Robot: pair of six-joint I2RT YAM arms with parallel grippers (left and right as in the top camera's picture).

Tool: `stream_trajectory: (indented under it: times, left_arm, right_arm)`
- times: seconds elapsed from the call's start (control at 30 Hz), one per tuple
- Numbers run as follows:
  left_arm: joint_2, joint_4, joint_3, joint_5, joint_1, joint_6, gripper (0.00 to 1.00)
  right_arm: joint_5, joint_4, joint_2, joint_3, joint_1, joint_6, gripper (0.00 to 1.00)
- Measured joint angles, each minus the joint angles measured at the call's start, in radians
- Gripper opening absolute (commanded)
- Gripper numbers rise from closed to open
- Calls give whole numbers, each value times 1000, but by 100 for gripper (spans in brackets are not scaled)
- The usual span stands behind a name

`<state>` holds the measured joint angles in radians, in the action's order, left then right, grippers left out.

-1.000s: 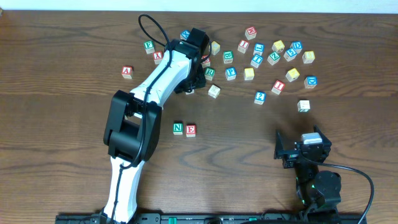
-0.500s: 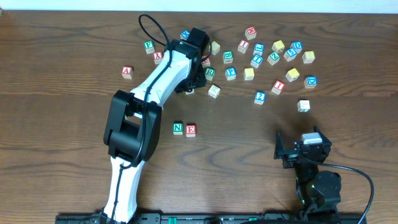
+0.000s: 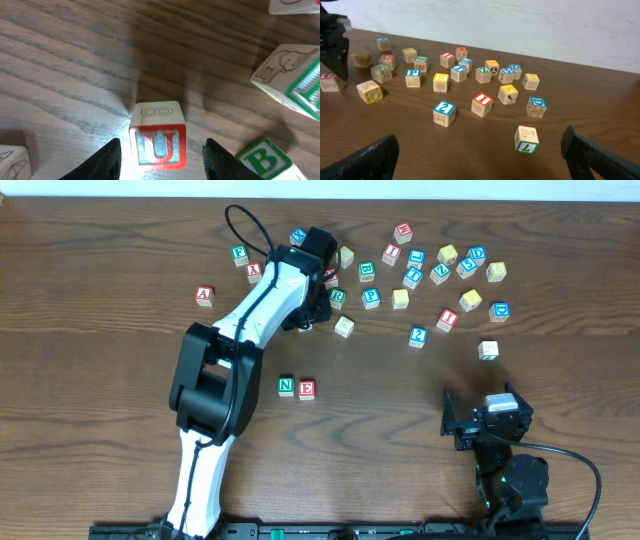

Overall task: Spell out NEURIPS
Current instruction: 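Lower the left gripper around the red U block and close, then lift the red U block and carry it toward the N and E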

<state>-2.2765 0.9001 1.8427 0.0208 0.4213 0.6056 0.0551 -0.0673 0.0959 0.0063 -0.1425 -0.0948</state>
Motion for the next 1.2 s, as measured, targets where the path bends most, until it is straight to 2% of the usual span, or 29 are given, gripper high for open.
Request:
stream_trajectory:
  times: [0.4,0.53,1.2]
  left_arm:
    - [-5,-22,0,0,0,0,52]
    - [-5,-22,0,-1,0,-3,42]
    - [-5,-14,0,0,0,-3,35]
  right_arm:
    - [0,0,0,0,0,0,99]
    - [0,0,0,0,0,0,99]
    - [0,0,0,0,0,0,99]
